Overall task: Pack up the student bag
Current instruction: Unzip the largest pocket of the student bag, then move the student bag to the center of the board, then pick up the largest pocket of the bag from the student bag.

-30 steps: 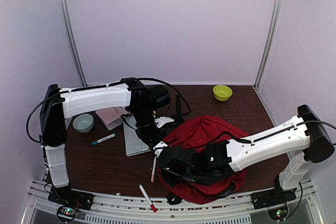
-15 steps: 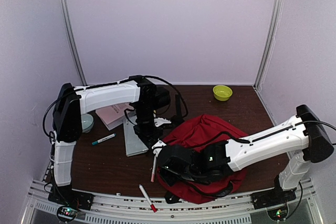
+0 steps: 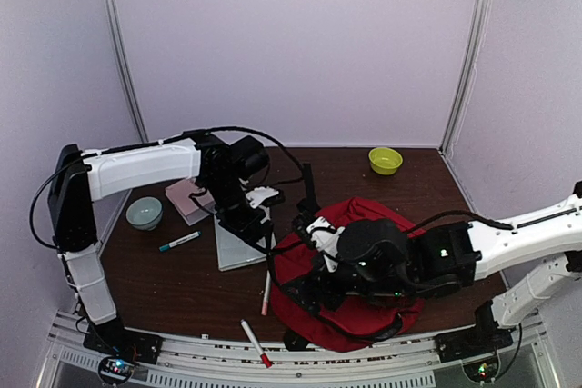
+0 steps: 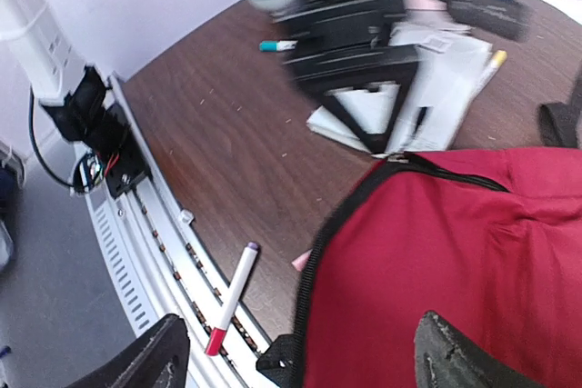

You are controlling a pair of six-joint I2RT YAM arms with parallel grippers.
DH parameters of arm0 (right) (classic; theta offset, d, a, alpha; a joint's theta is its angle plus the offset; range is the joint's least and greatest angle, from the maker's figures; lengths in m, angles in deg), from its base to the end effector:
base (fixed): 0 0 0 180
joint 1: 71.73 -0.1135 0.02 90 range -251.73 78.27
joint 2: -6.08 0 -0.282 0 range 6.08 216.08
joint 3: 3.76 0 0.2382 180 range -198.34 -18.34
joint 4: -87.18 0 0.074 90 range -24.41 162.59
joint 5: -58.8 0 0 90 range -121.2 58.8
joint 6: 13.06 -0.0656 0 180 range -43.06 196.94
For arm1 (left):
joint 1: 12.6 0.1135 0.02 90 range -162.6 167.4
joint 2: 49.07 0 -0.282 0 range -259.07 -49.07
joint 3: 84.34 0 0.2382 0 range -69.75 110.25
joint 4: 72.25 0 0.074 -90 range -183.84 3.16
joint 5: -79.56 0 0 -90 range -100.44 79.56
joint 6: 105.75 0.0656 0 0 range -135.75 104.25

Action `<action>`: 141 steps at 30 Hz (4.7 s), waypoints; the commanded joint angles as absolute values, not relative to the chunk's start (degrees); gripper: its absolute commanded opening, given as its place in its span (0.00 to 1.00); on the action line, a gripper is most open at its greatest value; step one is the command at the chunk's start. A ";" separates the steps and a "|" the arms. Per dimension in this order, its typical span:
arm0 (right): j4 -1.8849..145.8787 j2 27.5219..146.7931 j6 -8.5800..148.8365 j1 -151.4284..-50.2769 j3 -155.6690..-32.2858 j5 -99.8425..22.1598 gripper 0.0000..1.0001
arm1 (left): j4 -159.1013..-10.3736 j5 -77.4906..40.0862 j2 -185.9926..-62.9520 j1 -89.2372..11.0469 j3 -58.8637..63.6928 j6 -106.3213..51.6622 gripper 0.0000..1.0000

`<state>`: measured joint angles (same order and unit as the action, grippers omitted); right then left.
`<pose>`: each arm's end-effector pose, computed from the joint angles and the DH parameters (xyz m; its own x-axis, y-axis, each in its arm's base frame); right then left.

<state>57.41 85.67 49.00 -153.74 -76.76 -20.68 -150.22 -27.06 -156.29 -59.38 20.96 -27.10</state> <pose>0.0560 0.3125 0.2814 -0.5194 -0.3864 -0.7622 -0.8035 0.5245 0.2817 0.2367 -0.2793 0.2401 -0.8052 0.5814 -0.1167 0.5857 0.7487 -0.3106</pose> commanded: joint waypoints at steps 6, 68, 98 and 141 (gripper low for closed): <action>36.24 75.19 19.91 -145.58 -68.16 -3.45 0.85 | -137.21 -29.84 -146.76 -61.95 9.70 -35.89 0.83; 59.02 86.04 51.55 -103.06 -81.29 -32.25 0.72 | -120.69 -16.03 -154.69 -57.95 26.86 -30.69 0.83; 46.88 78.11 61.40 -137.98 -67.54 -36.76 0.63 | -113.49 11.58 -109.64 -65.68 -23.56 -36.62 0.97; 65.11 68.25 59.28 -131.98 -57.18 -26.16 0.00 | -124.84 13.07 -127.53 -71.17 -9.74 -22.99 0.95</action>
